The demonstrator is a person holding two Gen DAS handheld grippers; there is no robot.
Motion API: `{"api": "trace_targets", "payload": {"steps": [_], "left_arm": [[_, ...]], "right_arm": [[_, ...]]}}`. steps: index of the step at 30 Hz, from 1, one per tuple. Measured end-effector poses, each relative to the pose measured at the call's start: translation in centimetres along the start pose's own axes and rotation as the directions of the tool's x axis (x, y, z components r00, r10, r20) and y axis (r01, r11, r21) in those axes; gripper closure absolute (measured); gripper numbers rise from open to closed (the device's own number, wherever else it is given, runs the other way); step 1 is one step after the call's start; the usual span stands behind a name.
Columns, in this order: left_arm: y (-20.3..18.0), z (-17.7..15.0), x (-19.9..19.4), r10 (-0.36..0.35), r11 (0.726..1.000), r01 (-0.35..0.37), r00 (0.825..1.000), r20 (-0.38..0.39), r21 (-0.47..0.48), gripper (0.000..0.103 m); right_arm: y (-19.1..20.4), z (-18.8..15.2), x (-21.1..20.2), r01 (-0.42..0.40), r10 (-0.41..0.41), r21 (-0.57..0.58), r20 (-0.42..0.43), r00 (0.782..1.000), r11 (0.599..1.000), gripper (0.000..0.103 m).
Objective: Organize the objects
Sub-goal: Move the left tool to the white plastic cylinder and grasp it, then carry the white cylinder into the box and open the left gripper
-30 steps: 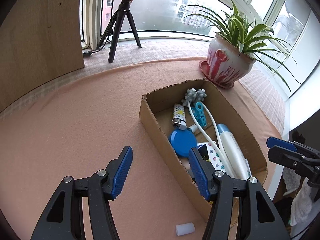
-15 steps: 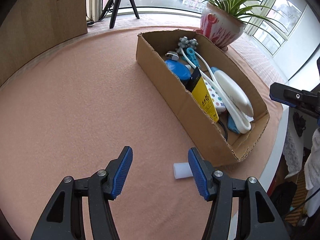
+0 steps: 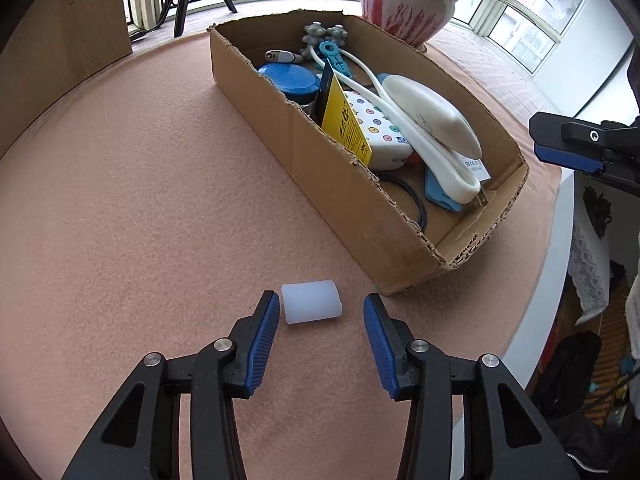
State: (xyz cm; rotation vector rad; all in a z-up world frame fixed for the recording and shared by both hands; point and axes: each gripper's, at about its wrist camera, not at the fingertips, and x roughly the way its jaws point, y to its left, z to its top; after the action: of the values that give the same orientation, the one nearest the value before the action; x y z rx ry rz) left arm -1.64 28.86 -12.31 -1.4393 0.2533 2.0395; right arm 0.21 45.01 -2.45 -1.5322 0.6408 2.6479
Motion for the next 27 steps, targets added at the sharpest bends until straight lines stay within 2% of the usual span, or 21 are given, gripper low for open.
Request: {"api": "trace_targets", "payload": {"steps": [8,16,22,27], "left_arm": [[0.1,-0.2,0.6,0.032,0.999,-0.032,0.999,0.002,-0.006,0.073],[0.8,-0.4,-0.4,0.012,0.999,-0.012,1.000,0.016,-0.032,0.075],[2.1,0.4,-2.9,0.018,0.997,-0.012,0.997,0.069,-0.075,0.075],[2.8,2.3,-5.0,0.014,0.996,-0.004,0.993,0.118,-0.087,0.075]], "right_arm": [[-0.5,-0.2,0.0,0.001,-0.001,0.001,-0.010,1.000,1.000,0.050],[-0.7,-0.3,0.1,-0.001,0.001,0.003,-0.023,1.000,1.000,0.050],[-1.0,-0.3,-0.4,-0.002,0.002,0.004,-0.013,1.000,1.000,0.050],[-1.2,-0.6,-0.6,0.001,-0.001,0.000,-0.010,1.000,1.000,0.050]]}}
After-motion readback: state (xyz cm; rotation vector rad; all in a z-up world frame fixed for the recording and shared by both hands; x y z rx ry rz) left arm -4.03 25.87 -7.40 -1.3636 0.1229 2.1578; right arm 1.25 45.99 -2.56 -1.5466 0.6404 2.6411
